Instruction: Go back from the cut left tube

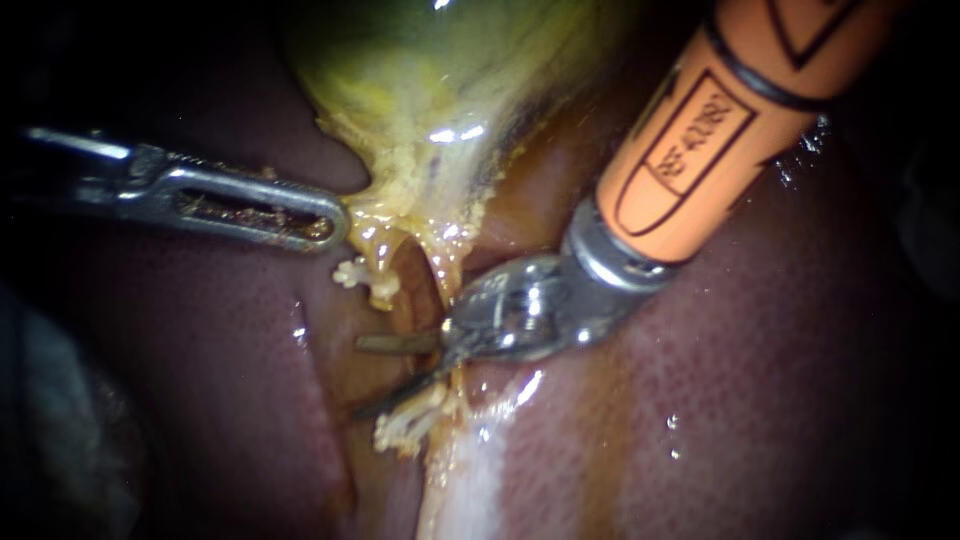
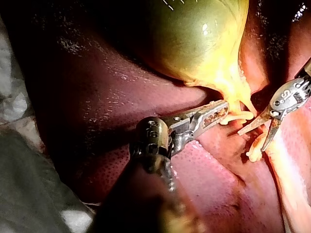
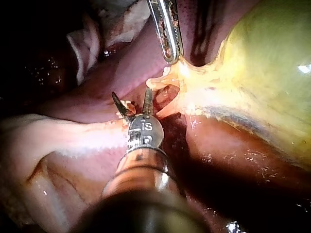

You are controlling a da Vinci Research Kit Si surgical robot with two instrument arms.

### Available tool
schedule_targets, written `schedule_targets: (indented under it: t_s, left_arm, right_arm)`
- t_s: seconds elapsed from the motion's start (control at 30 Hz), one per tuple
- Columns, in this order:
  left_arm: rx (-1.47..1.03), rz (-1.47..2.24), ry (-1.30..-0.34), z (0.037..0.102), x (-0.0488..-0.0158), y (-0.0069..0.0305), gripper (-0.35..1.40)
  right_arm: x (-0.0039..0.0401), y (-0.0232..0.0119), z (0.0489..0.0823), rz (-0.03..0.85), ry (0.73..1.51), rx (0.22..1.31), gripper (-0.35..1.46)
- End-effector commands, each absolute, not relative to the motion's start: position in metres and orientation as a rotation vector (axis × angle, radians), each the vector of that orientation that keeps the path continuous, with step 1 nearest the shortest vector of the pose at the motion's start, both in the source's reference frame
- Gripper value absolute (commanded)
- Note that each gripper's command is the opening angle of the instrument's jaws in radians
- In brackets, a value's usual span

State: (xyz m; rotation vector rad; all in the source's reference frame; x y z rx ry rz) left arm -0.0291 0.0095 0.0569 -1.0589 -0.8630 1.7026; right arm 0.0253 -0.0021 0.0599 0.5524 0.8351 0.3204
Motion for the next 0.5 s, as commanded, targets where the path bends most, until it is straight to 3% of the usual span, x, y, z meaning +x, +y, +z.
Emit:
schedule_targets:
  t_s: [0.03, 0.27, 0.5]
  left_arm:
    - [-1.06, 1.703, -0.865, 0.0569, -0.029, 0.0095, -0.35]
    - [-1.06, 1.703, -0.865, 0.057, -0.0289, 0.0095, -0.35]
    - [-1.06, 1.704, -0.866, 0.057, -0.0287, 0.0095, -0.35]
  right_arm:
    - [0.0246, -0.002, 0.0595, 0.301, 0.831, 0.532, 1.45]
    - [0.0189, -0.0008, 0.057, 0.268, 0.833, 0.45, 1.45]
    - [0.0125, 0.0009, 0.055, 0.291, 0.833, 0.385, 1.45]
